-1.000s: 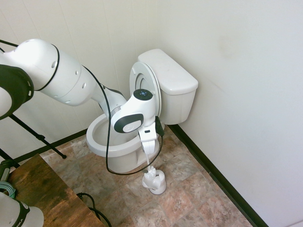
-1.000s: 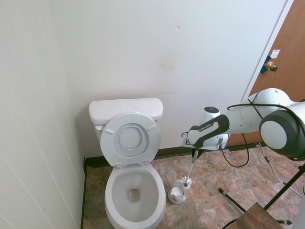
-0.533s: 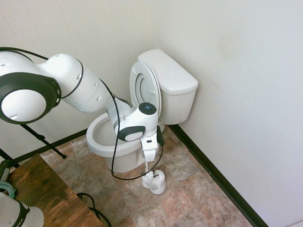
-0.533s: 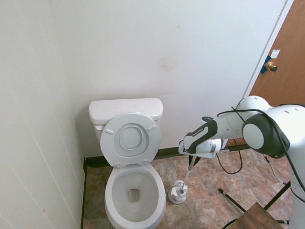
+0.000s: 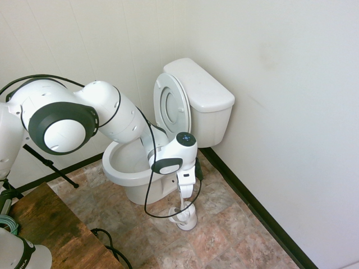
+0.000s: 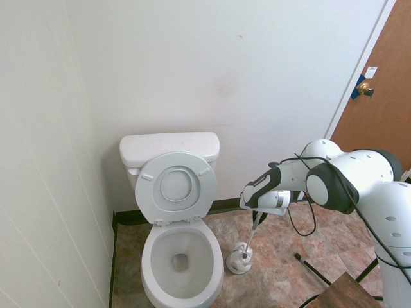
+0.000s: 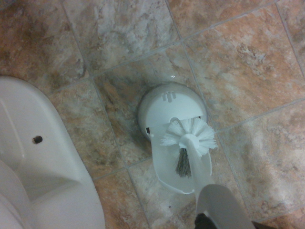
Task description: Clean the toilet
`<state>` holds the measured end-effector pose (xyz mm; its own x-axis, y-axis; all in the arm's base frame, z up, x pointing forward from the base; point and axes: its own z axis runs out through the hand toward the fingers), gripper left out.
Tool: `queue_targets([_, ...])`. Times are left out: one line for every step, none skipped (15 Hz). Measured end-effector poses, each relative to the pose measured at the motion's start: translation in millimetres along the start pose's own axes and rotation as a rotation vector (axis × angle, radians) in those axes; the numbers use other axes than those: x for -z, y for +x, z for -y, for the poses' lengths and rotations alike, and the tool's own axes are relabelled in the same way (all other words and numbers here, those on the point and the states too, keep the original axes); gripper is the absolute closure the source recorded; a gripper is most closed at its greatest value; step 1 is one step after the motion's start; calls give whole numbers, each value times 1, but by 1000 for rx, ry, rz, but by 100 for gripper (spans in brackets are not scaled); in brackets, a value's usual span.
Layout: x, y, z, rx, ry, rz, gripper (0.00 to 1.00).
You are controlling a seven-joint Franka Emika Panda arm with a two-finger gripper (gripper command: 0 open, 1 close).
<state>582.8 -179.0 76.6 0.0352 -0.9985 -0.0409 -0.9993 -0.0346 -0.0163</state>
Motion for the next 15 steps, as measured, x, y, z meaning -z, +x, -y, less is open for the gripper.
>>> queue_targets([-5,-1,2,0,-1,1,100])
queue_targets([-10,-1,5,1,-3,2,100])
queue_targets([-15,-1,7,1,-4,3,100])
queue_targets([-21,0,10,0,-8,6,100])
queue_targets([-28,0,12,0,-15,10,100])
queue_targets([-35,0,15,-1,-25,18,100])
queue_targets([-41,0,20,-4,-31,26,100])
queue_targets([-45,0,25,-7,-36,35,100])
queue_targets([-48,0,31,-11,-37,39,100])
queue_targets([-47,1,38,-16,-34,41,100])
queue_targets([-47,3,44,-24,-35,43,100])
queue_targets([-47,7,48,-34,-38,43,100])
queue_targets([-48,11,51,-43,-44,44,100])
queue_targets([-51,15,54,-52,-49,45,100])
queue_targets([-55,19,57,-60,-58,47,100])
